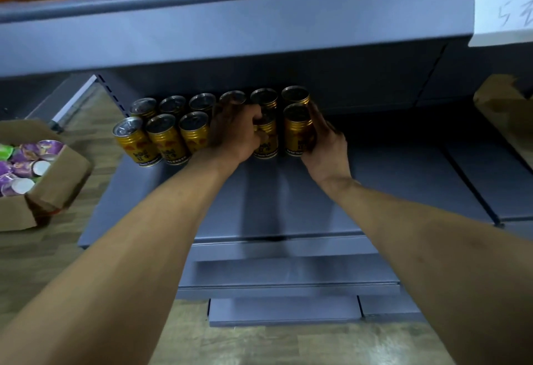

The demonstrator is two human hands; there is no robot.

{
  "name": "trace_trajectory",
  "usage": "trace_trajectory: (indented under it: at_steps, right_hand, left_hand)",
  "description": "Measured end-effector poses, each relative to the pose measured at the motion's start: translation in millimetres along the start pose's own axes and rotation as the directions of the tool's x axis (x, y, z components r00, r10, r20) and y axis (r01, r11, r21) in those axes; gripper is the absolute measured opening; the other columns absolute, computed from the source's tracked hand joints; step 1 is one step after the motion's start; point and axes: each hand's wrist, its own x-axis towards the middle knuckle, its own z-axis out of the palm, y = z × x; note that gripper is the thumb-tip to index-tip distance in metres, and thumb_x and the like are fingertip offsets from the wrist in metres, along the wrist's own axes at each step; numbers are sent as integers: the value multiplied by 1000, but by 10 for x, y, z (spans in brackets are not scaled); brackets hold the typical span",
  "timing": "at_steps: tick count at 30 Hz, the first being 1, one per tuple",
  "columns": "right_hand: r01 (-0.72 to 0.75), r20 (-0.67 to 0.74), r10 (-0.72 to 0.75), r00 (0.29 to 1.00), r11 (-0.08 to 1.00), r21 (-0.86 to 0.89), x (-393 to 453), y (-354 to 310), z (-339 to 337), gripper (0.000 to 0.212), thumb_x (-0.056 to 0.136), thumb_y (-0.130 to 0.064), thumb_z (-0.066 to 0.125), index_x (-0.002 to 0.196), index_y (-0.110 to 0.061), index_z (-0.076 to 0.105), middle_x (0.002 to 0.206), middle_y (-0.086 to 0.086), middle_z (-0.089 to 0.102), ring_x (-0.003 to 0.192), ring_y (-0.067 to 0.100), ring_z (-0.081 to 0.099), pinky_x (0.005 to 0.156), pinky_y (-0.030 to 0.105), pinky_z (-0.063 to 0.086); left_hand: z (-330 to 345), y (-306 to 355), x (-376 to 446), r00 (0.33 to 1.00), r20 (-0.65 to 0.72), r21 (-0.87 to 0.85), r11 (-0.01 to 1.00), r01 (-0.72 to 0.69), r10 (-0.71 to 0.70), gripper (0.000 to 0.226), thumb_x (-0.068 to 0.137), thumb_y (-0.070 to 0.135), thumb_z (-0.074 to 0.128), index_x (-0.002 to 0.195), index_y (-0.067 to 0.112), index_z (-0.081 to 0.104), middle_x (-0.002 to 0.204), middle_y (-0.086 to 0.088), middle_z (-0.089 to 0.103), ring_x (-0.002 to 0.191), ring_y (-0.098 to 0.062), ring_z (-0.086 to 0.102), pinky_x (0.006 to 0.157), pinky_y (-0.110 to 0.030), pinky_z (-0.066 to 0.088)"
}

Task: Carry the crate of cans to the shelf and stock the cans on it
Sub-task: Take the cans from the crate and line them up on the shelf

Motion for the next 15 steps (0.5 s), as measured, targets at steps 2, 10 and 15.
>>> trace_trajectory:
  at_steps: [2, 10, 15]
  right_hand:
    - [-52, 38, 51, 998, 999, 10, -38, -4, 17, 90, 75, 0, 65, 155, -23, 31, 120, 6, 68, 101, 27, 66, 82, 23, 48]
    - [-141, -50, 139, 989, 989, -50, -134, -66, 179, 91, 78, 3, 63, 156, -26, 27, 129, 8, 64, 108, 33, 64, 82, 35, 51]
    - [-186, 54, 187, 981, 982, -28, -110, -157, 117, 92, 84, -3, 63, 159, -26, 14, 141, 9, 54, 119, 32, 57, 93, 35, 47]
  left_hand:
    - [28, -8, -8, 1000, -11, -13, 1000, 19, -19, 42, 76, 36, 79, 114, 23, 65, 131, -10, 53, 124, -36, 44, 99, -41, 41]
    - [146, -77, -31, 999, -30, -66, 997, 43, -45, 43, 78, 36, 76, 117, 25, 63, 128, -5, 56, 122, -36, 46, 97, -43, 43]
    - [82, 36, -110, 999, 1, 86, 996, -34, 34, 52, 86, 31, 69, 134, 20, 50, 144, -7, 46, 132, -34, 37, 106, -42, 32]
